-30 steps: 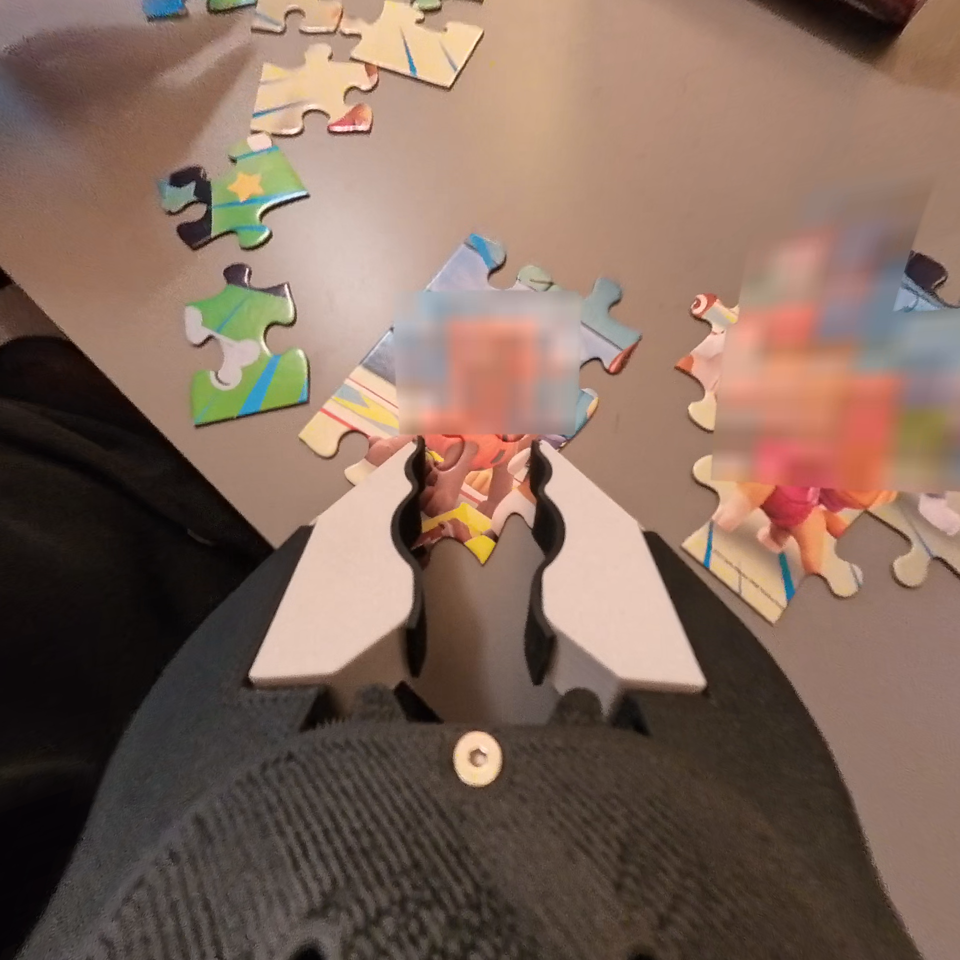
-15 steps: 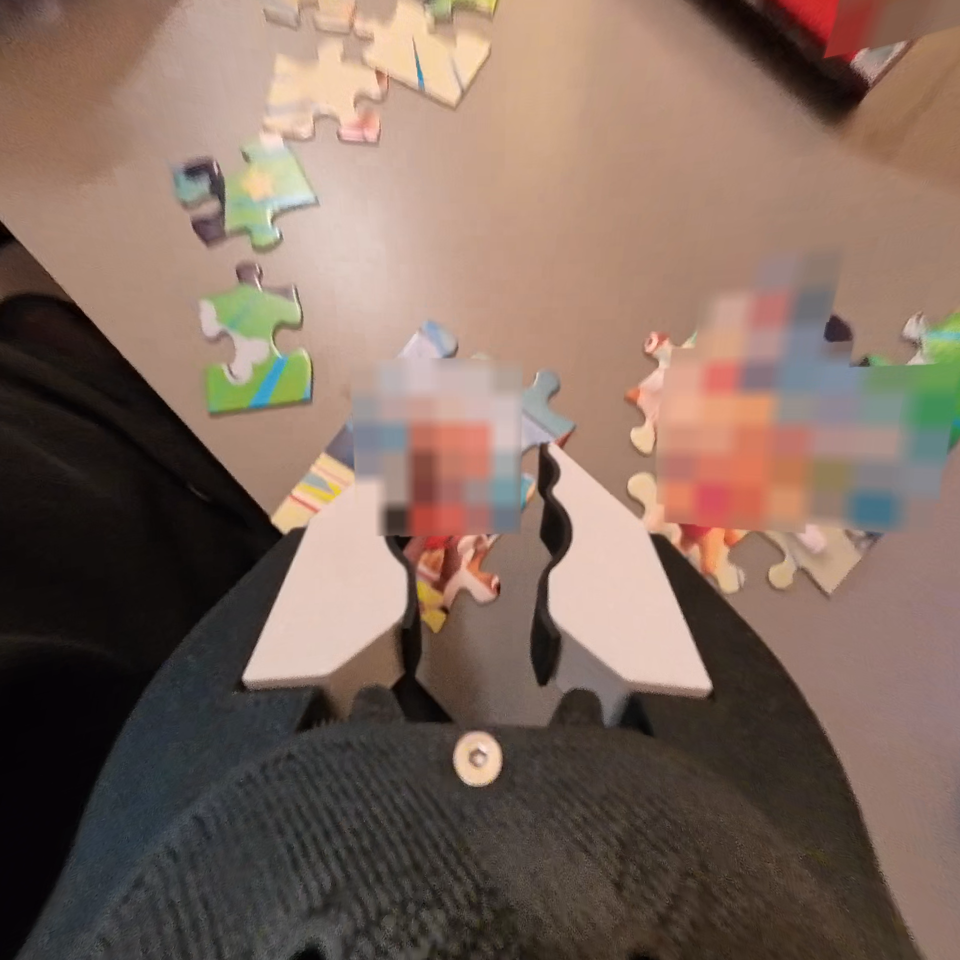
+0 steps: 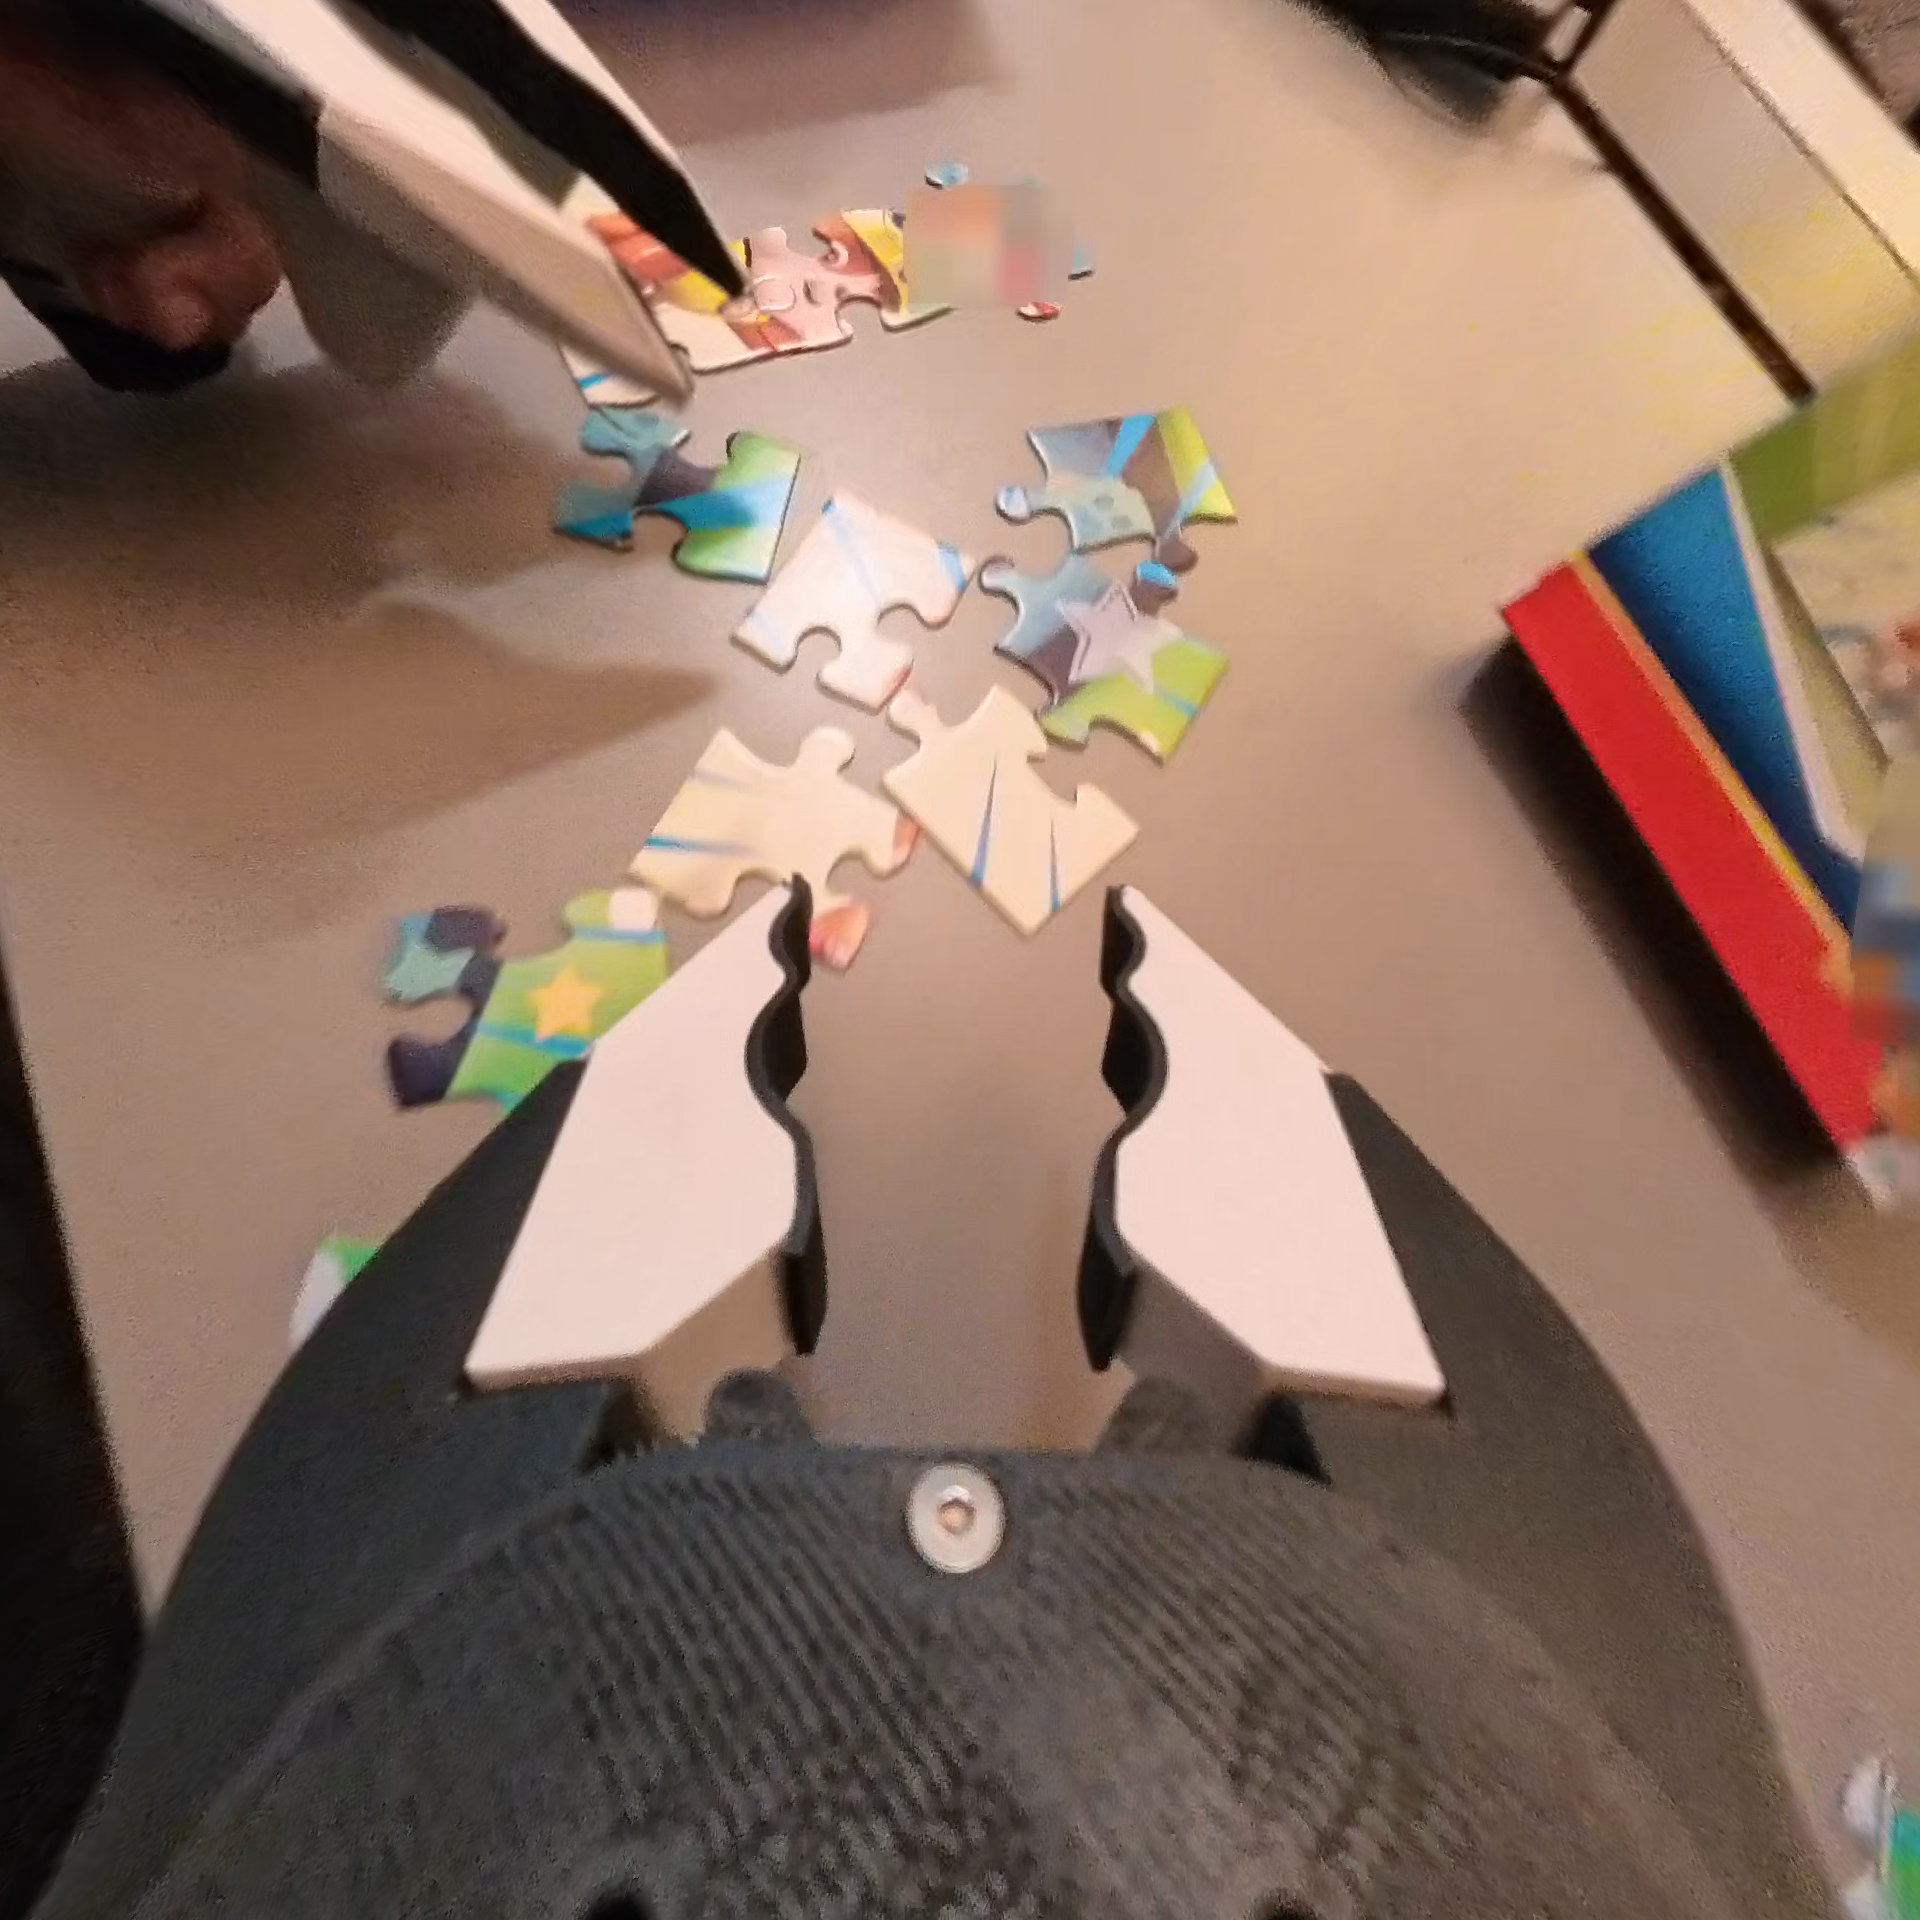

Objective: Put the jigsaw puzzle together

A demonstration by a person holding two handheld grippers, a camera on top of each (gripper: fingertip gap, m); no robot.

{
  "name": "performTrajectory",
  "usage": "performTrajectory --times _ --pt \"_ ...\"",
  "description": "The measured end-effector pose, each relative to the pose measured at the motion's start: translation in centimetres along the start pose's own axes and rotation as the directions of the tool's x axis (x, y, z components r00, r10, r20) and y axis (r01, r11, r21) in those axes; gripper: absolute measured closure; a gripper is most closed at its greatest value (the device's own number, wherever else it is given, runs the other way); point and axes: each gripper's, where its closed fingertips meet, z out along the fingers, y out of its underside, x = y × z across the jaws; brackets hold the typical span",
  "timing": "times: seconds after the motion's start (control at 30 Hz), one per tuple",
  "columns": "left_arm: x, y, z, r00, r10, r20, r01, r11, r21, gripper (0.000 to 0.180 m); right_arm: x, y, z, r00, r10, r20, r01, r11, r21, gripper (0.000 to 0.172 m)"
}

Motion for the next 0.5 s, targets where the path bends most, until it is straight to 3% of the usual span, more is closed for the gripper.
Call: performTrajectory --times 0.2,0.37,0.5 --pt "1.3 0.4 3.5 0.984 0.175 -0.032 -0.177 0.973 -0.147 0.139 2.3 -2.3 5.5 0.992 -0.032 0.124 0.041 0.997 -0.069 0.131" --pt "0.6 2.4 5.4 0.975 0.221 0.01 -0.209 0.936 -0.284 0.138 2.7 -2.1 8.2 0.983 -0.046 0.176 0.062 0.994 -0.086 0.129" --pt "1.1 2.2 5.8 0.981 0.194 -0.005 -0.187 0.942 -0.277 0.138 2.7 -1.4 9.2 0.975 -0.022 0.222 0.038 0.997 -0.07 0.131"
